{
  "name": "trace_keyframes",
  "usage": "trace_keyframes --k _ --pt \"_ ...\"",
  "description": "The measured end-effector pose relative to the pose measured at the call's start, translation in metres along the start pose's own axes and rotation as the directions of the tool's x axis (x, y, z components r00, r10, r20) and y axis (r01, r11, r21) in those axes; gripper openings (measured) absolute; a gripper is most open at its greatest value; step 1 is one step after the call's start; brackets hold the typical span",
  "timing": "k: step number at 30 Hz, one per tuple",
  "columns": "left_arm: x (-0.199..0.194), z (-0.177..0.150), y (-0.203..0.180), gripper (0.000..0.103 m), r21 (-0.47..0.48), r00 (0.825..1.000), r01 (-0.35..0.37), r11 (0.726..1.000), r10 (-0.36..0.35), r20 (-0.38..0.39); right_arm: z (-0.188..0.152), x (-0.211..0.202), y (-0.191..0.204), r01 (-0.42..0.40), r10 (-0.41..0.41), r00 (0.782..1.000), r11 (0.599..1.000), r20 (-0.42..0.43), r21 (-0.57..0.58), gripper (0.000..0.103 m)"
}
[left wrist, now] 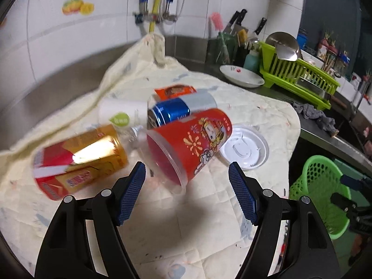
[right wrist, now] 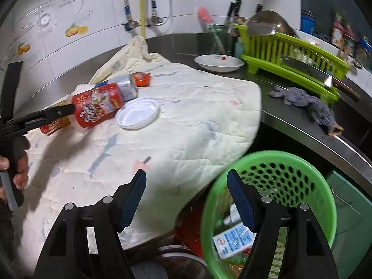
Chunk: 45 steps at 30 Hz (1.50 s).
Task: Collect trash
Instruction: 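Grasp the red paper cup with the left gripper while the right grasps the white lid, then drop the white lid into the green basket with the right gripper while the left carries the red cup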
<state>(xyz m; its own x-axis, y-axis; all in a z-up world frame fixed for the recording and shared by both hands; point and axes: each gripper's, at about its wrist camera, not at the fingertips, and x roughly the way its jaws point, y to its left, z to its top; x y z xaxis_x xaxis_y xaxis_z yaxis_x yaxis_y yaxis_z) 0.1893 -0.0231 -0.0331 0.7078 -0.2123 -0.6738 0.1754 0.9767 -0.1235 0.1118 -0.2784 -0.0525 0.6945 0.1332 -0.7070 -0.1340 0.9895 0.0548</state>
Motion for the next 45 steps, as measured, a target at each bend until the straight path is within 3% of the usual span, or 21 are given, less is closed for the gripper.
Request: trace_keyframes --k 3,6,9,11,14,19,36,45 --pt "0.014 0.000 0.006 0.071 -0.042 0.999 0.043 0.998 -0.044 -0.009 0.006 0.008 0.008 -0.026 0.026 1.000 1.000 -0.005 -0.008 0.073" --pt "0.023 0.001 0.008 0.062 -0.059 0.996 0.088 0.994 -0.089 -0.008 0.013 0.023 0.017 -0.053 0.052 0.998 0.998 -0.020 -0.017 0.074" --pt "0.028 0.003 0.007 0.048 -0.053 0.994 0.110 0.993 -0.110 -0.002 0.021 0.038 0.024 -0.072 0.071 0.997 0.997 -0.031 -0.029 0.075" --pt "0.031 0.005 0.007 0.032 -0.057 0.992 0.130 0.990 -0.130 0.001 0.027 0.050 0.030 -0.093 0.091 0.995 0.995 -0.040 -0.033 0.077" --pt "0.033 0.006 0.007 0.019 -0.051 0.990 0.142 0.989 -0.142 0.006 0.035 0.066 0.038 -0.111 0.109 0.993 0.993 -0.047 -0.049 0.080" --pt "0.028 0.004 0.005 0.007 -0.024 0.989 0.145 0.989 -0.145 0.021 0.049 0.097 0.055 -0.130 0.124 0.990 0.988 -0.071 -0.089 0.085" --pt "-0.004 0.004 0.016 0.004 -0.003 0.987 0.145 0.989 -0.144 0.073 0.078 0.163 0.073 -0.126 0.111 0.985 0.986 -0.133 -0.109 0.092" --pt "-0.008 0.000 0.020 0.004 -0.008 0.987 0.144 0.989 -0.143 0.069 0.085 0.171 0.078 -0.093 0.079 0.991 0.988 -0.112 -0.126 0.089"
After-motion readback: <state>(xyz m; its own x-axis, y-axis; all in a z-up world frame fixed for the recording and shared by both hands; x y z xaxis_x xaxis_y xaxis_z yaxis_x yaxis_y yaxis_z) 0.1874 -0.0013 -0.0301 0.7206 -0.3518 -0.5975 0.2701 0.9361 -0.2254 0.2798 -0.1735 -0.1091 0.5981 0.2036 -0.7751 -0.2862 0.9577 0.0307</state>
